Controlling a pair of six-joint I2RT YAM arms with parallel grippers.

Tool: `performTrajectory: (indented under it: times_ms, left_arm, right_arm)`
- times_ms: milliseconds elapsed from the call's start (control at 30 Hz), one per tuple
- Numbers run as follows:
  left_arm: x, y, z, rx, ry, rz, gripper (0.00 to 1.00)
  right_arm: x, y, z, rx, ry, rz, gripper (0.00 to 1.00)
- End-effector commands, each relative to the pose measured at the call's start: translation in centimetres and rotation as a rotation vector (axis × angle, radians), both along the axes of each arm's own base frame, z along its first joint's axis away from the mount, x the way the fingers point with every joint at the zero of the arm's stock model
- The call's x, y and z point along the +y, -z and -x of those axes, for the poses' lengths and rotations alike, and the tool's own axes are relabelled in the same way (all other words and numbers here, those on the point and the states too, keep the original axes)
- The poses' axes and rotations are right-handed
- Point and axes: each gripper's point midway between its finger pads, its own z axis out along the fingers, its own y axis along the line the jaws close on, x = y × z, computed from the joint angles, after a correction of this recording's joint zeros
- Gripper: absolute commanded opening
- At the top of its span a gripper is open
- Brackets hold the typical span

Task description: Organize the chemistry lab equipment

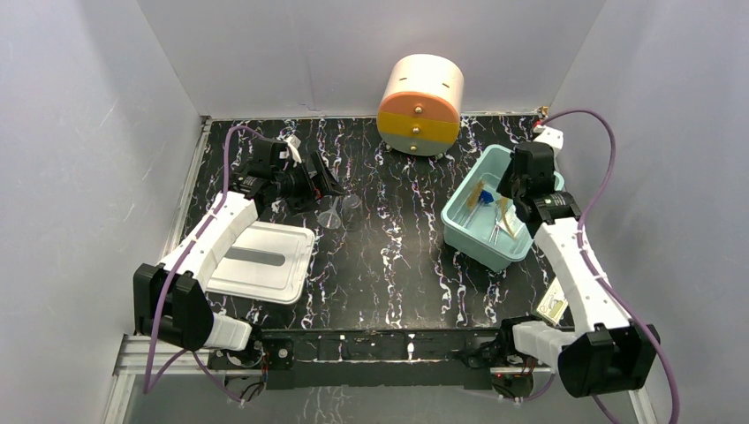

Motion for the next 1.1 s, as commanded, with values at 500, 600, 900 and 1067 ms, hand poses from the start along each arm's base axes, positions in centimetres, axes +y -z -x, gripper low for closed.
performTrajectory:
  times_ms: [500, 600, 900, 1067]
  left_arm:
    - [0.5, -1.3, 0.7, -0.035, -0.004, -0.005, 0.91]
    - [0.7, -1.4, 0.7, -0.041, -0.006, -0.012, 0.91]
    - [0.6, -2.0, 0.7, -0.052, 0.01, -0.013, 0.91]
    - [0.8, -1.8, 0.8, -0.046, 0.0, -0.025, 0.91]
  right_arm:
    - [2.2, 10.1, -4.1, 0.176, -0.051, -0.111, 0.0]
    - [2.2, 11.3, -4.8, 0.206, -0.05, -0.107, 0.01]
    - [2.4, 7.3, -5.0, 0.17, -0.058, -0.119, 0.4]
    - [3.0, 3.8, -3.4, 0.151, -0.132, -0.12, 0.52]
